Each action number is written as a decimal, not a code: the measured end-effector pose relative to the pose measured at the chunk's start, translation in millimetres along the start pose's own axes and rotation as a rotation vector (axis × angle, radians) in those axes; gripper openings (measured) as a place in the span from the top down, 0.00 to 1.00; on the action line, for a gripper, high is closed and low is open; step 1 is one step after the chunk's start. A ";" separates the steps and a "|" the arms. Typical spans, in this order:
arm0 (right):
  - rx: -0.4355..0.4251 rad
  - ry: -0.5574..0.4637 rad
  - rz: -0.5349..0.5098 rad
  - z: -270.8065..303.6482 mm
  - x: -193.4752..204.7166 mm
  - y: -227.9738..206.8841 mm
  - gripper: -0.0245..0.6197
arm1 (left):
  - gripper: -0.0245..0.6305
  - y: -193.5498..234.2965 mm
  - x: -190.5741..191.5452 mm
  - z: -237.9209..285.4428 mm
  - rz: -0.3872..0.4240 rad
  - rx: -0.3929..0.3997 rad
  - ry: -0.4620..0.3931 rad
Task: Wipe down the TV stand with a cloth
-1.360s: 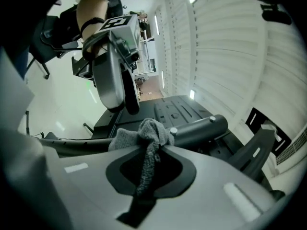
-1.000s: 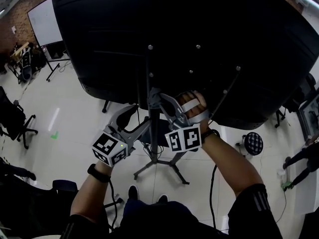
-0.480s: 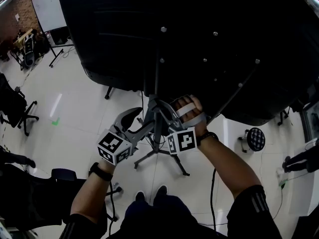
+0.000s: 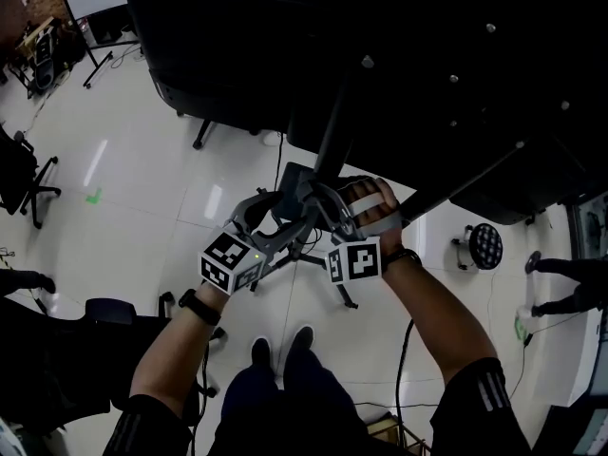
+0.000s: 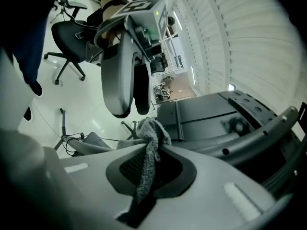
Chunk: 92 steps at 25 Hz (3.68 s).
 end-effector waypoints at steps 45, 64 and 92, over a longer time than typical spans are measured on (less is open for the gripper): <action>-0.402 0.183 0.145 145.9 46.5 357.1 0.93 | 0.48 71.2 343.7 44.3 -0.249 0.027 0.340; -0.113 0.113 0.472 -1.0 -2.9 168.4 0.93 | 0.48 -14.7 202.4 -15.4 -0.159 0.161 0.245; 0.435 0.100 0.466 -268.8 28.2 -199.8 0.93 | 0.49 -157.2 -152.4 -13.3 0.303 0.344 -0.118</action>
Point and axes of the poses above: the fingertips, and each gripper's own axes: z forward along the fingers, y to its left, x out of its underside, the point moved 9 cm from there along -z, backward along the fingers, and after that the axes turned 4 degrees about -y, right-handed, at the moved point
